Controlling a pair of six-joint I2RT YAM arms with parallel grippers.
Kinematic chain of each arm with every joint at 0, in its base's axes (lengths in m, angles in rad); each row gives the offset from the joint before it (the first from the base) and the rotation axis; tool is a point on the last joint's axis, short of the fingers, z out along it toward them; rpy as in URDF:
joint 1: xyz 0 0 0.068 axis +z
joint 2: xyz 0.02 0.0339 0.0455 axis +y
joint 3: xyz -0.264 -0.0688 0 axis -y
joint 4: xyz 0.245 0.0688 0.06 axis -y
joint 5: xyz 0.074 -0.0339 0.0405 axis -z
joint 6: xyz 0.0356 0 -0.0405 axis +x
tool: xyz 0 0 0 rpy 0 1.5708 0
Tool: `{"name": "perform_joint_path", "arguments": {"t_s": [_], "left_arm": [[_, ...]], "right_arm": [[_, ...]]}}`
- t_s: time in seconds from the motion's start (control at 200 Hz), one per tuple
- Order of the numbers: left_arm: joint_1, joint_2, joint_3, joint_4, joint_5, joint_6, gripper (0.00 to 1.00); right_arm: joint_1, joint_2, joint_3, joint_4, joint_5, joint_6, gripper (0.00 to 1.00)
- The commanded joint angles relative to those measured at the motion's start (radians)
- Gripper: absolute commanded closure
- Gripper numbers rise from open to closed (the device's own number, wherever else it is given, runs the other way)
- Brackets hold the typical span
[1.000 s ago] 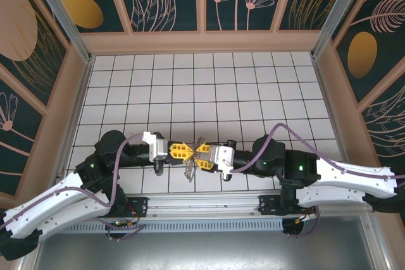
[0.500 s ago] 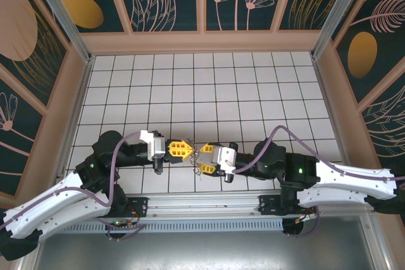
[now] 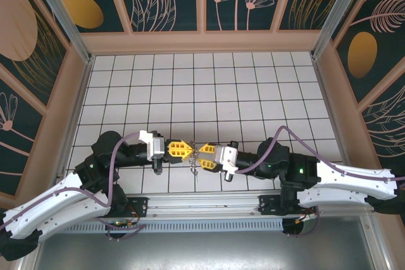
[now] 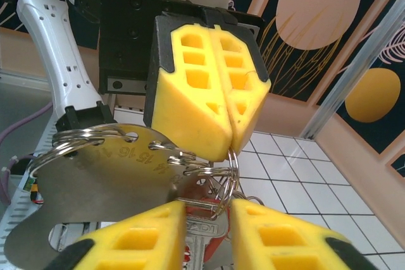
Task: Put the keys on the keyring
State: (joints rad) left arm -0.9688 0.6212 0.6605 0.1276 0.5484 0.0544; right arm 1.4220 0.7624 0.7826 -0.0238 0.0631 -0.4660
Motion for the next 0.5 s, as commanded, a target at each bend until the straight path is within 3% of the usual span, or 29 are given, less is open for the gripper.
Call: {"name": "perform_joint_path", "arguments": {"t_s": [0.0, 0.315, 0.495], "left_arm": [[0.001, -0.018, -0.003, 0.050, 0.007, -0.013, 1.00], [0.002, -0.025, -0.005, 0.050, 0.012, -0.011, 1.00], [0.002, -0.030, -0.006, 0.050, 0.013, -0.012, 1.00]], "right_arm": [[0.005, 0.009, 0.026, 0.053, 0.024, -0.011, 0.81], [0.004, 0.014, 0.027, 0.058, 0.047, -0.012, 0.96], [0.005, 0.017, 0.026, 0.057, 0.053, -0.020, 1.00]]}}
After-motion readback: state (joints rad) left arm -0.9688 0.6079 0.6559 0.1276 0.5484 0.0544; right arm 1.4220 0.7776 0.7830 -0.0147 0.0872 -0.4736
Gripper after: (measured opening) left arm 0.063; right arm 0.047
